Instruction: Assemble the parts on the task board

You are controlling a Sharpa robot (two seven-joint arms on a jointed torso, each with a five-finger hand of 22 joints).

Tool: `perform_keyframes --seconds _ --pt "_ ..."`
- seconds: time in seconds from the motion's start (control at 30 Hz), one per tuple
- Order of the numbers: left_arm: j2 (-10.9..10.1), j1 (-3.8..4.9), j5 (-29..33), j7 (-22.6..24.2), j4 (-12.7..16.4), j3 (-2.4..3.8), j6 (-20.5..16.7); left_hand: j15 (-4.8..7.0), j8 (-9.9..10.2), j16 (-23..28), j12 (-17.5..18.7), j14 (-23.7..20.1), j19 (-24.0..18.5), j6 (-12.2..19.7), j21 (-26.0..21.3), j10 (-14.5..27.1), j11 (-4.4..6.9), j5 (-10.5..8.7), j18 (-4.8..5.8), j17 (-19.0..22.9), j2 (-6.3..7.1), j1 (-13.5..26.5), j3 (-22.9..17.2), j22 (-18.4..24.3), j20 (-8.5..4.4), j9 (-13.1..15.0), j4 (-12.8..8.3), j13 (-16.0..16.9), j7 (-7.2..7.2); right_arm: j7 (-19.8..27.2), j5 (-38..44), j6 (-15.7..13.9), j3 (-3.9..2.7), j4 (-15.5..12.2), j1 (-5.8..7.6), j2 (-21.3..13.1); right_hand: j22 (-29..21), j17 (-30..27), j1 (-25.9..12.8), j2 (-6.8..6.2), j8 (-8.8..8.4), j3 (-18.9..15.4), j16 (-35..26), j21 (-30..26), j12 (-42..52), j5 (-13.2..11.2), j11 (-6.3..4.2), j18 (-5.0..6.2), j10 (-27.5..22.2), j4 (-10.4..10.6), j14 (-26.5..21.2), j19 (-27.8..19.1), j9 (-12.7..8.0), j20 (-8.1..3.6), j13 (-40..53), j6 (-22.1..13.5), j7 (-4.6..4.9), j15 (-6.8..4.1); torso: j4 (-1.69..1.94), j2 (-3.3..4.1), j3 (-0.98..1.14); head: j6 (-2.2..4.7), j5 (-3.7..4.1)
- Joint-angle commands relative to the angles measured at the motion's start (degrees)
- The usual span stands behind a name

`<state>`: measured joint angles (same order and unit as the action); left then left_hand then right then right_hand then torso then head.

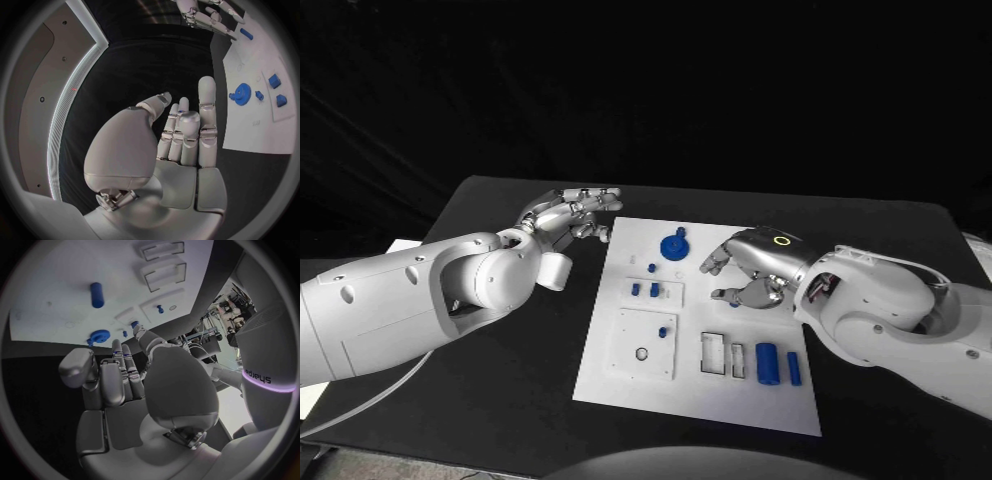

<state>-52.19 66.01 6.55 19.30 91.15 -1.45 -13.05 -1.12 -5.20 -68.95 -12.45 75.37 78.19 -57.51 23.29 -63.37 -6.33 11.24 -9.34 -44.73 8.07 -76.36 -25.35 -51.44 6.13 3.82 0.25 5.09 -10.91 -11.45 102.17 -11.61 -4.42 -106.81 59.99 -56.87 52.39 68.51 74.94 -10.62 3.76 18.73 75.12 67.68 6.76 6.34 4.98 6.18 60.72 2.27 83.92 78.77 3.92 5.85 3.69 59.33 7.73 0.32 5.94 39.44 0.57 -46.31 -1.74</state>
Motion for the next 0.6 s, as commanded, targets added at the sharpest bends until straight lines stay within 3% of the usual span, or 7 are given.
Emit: perform_keyframes --seconds 0.03,0.1,0.2,0.6 --pt "0.1 0.02 0.2 0.1 0.1 0.03 1.2 0.06 0.0 0.3 -0.3 -0.5 -0.5 0.5 -0.4 0.3 -0.01 0.22 -0.88 0.0 -0.09 0.2 0.4 0.1 0.1 0.0 0.0 0.1 0.0 -2.0 -0.2 2.9 0.05 0.4 0.59 -1.2 -0.5 -0.4 0.8 -0.36 -0.13 -5.3 -0.5 -0.7 -0.6 0.7 0.54 0.66 -2.4 1.0 2.1 -0.2 -0.1 -0.04 0.0 -1.1 -0.95 -0.15 -0.15 -0.01 -0.02 0.4 0.49" --pt "0.1 0.02 0.2 0.1 0.1 0.03 1.3 0.06 0.0 0.3 -0.3 -0.5 -0.5 0.5 -0.4 0.3 -0.01 0.22 -0.88 0.0 -0.09 0.2 0.4 0.1 0.1 0.0 0.0 0.1 0.0 -2.4 0.8 3.7 0.06 0.7 0.84 -1.8 -0.8 -0.5 3.2 0.26 0.01 -10.6 -0.4 -1.0 -0.4 0.7 0.8 0.77 -3.2 2.7 2.1 -0.2 0.0 0.17 0.1 -1.7 -1.18 0.15 -0.11 0.0 0.02 0.49 0.65" --pt "0.1 0.02 0.2 0.1 0.1 0.03 1.3 0.06 0.0 0.3 -0.3 -0.5 -0.5 0.5 -0.4 0.3 -0.01 0.22 -0.88 0.0 -0.09 0.2 0.4 0.1 0.1 0.0 0.0 0.1 0.0 -2.7 2.0 4.9 0.14 1.1 1.0 -2.2 -1.0 -0.6 5.2 0.14 -0.14 -13.3 -0.4 -1.1 -0.2 0.9 0.88 0.8 -4.0 5.1 2.1 -0.2 0.0 0.25 0.0 -2.0 -1.52 0.25 -0.11 0.03 0.08 0.6 0.74" --pt "0.3 0.02 0.2 0.2 -0.2 0.03 1.3 0.06 0.0 0.3 -0.3 -0.5 -0.5 0.5 -0.4 0.3 -0.01 0.22 -0.88 0.0 -0.09 0.2 0.4 0.1 0.1 0.0 0.0 0.1 0.0 -1.6 3.1 8.3 0.47 2.2 -0.39 -1.3 -1.6 -1.2 7.6 1.19 -0.03 -14.0 -0.8 -1.6 1.5 1.4 0.35 0.9 -2.1 7.1 2.0 -0.3 0.1 -0.03 0.2 -1.4 -1.81 -0.07 0.02 0.0 0.01 0.57 1.15"
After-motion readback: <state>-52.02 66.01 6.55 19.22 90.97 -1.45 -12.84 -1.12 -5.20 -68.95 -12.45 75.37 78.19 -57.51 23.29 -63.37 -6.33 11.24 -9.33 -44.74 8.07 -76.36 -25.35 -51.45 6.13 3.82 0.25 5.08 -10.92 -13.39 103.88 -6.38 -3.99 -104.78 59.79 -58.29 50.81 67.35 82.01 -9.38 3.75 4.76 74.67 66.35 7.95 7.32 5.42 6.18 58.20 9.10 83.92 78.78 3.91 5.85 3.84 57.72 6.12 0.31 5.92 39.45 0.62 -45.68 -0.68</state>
